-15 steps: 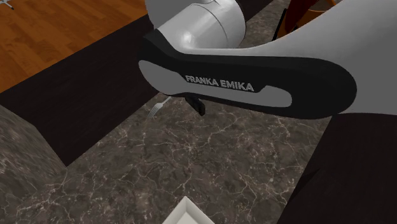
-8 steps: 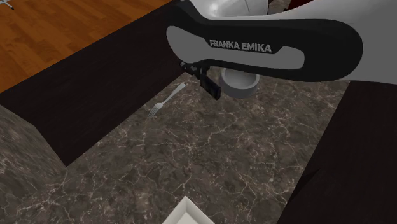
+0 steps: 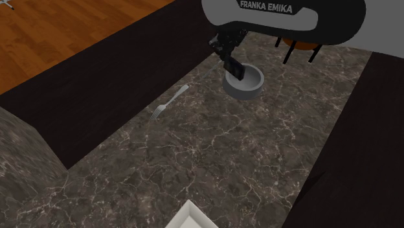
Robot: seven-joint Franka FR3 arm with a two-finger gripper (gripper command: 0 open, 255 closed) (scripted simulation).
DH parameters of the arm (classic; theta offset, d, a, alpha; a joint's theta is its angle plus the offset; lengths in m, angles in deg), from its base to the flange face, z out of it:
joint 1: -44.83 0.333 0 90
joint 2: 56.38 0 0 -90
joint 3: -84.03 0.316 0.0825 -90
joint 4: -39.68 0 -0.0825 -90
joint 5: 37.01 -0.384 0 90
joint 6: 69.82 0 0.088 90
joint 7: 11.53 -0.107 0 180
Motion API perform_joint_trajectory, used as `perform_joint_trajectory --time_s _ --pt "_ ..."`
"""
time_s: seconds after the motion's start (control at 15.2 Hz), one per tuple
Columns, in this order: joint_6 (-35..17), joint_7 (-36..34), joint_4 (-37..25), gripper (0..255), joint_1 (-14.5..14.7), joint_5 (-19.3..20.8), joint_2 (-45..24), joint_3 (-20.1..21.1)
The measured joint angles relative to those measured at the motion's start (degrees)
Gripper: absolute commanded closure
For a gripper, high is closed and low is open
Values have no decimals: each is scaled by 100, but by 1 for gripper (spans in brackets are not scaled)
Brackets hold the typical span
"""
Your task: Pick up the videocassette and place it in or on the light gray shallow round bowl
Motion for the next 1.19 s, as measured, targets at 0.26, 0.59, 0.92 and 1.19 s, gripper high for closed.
perform_joint_trajectory --time_s 0.26,0.59,0.92,1.19 --pt "304 467 -781 255 -350 -101 -442 -73" --pt "509 800 -1540 255 -614 -170 -975 -115" --pt "199 800 -1323 255 -631 -169 -1065 -117" --pt "-106 773 -1000 255 -624 -160 -1050 -117"
